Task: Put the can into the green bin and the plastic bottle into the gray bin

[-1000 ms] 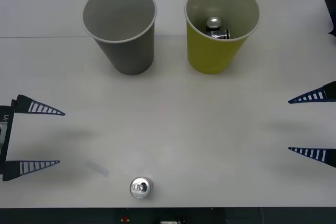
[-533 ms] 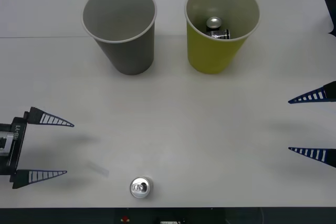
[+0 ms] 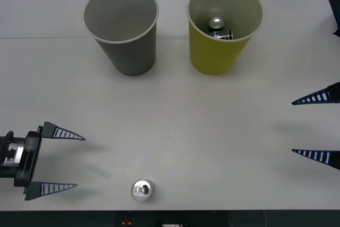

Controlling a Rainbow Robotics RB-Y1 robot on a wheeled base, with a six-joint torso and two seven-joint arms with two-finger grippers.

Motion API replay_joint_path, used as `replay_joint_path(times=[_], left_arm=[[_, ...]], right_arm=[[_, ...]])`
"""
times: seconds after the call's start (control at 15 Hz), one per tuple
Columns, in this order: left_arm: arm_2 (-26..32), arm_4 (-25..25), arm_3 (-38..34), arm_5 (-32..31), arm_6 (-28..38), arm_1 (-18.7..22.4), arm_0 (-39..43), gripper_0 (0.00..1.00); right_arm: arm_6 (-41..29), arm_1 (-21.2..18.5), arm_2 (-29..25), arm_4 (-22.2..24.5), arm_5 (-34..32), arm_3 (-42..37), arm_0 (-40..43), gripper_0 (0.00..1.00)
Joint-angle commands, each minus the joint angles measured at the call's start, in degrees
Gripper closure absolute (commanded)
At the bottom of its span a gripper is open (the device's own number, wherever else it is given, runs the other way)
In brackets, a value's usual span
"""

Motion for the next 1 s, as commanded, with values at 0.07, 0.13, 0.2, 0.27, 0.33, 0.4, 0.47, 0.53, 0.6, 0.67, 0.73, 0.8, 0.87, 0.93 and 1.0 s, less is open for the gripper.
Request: replay_joint_path(times=[0.07, 0.13, 0.2, 0.27, 0.33, 0.4, 0.47, 0.53, 0.6, 0.67, 0.73, 0.8, 0.87, 0.93, 1.0], left_arm=[[-6.49, 3.74, 3.90, -0.09, -2.43, -1.48, -3.22, 0.00], [-8.25, 3.83, 5.21, -0.27, -2.79, -2.72, -4.28, 0.00], [-9.30, 4.09, 5.92, -0.27, -2.96, -3.59, -4.98, 0.00], [-10.18, 4.09, 6.36, -0.18, -3.05, -4.47, -5.33, 0.00], [-11.41, 4.18, 6.62, -0.18, -3.05, -5.53, -5.86, 0.00], [-12.29, 4.18, 6.62, -0.18, -3.05, -6.14, -6.04, 0.00], [-13.26, 4.27, 6.62, -0.01, -3.05, -6.85, -6.39, 0.00], [-14.31, 4.27, 6.62, 0.43, -2.96, -7.81, -6.74, 0.00], [-15.19, 4.27, 6.71, 1.14, -3.05, -8.43, -7.00, 0.00], [-16.07, 4.36, 6.62, 1.66, -3.05, -9.04, -7.27, 0.00], [-17.13, 4.27, 6.71, 2.10, -3.05, -10.01, -7.53, 0.00], [-17.83, 4.36, 6.62, 2.63, -3.05, -10.71, -7.62, 0.00], [-18.44, 4.36, 6.71, 3.25, -3.05, -11.42, -7.62, 0.00], [-19.15, 4.36, 6.62, 4.04, -2.96, -12.47, -7.71, 0.00], [-19.59, 4.36, 6.71, 4.48, -2.96, -13.26, -7.80, 0.00]], right_arm=[[0.00, 0.00, 0.00, 0.00, 0.00, 0.00, 0.00, 0.00], [0.00, 0.00, 0.00, 0.00, 0.00, 0.00, 0.00, 0.00], [0.00, 0.00, 0.00, 0.00, 0.00, 0.00, 0.00, 0.00], [0.00, 0.00, 0.00, 0.00, 0.00, 0.00, 0.00, 0.00], [0.00, 0.00, 0.00, 0.00, 0.00, 0.00, 0.00, 0.00], [0.00, 0.00, 0.00, 0.00, 0.00, 0.00, 0.00, 0.00], [0.00, 0.00, 0.00, 0.00, 0.00, 0.00, 0.00, 0.00], [0.00, 0.00, 0.00, 0.00, 0.00, 0.00, 0.00, 0.00], [0.00, 0.00, 0.00, 0.00, 0.00, 0.00, 0.00, 0.00], [0.00, 0.00, 0.00, 0.00, 0.00, 0.00, 0.00, 0.00], [0.00, 0.00, 0.00, 0.00, 0.00, 0.00, 0.00, 0.00], [0.00, 0.00, 0.00, 0.00, 0.00, 0.00, 0.00, 0.00], [0.00, 0.00, 0.00, 0.00, 0.00, 0.00, 0.00, 0.00], [0.00, 0.00, 0.00, 0.00, 0.00, 0.00, 0.00, 0.00], [0.00, 0.00, 0.00, 0.00, 0.00, 0.00, 0.00, 0.00]])
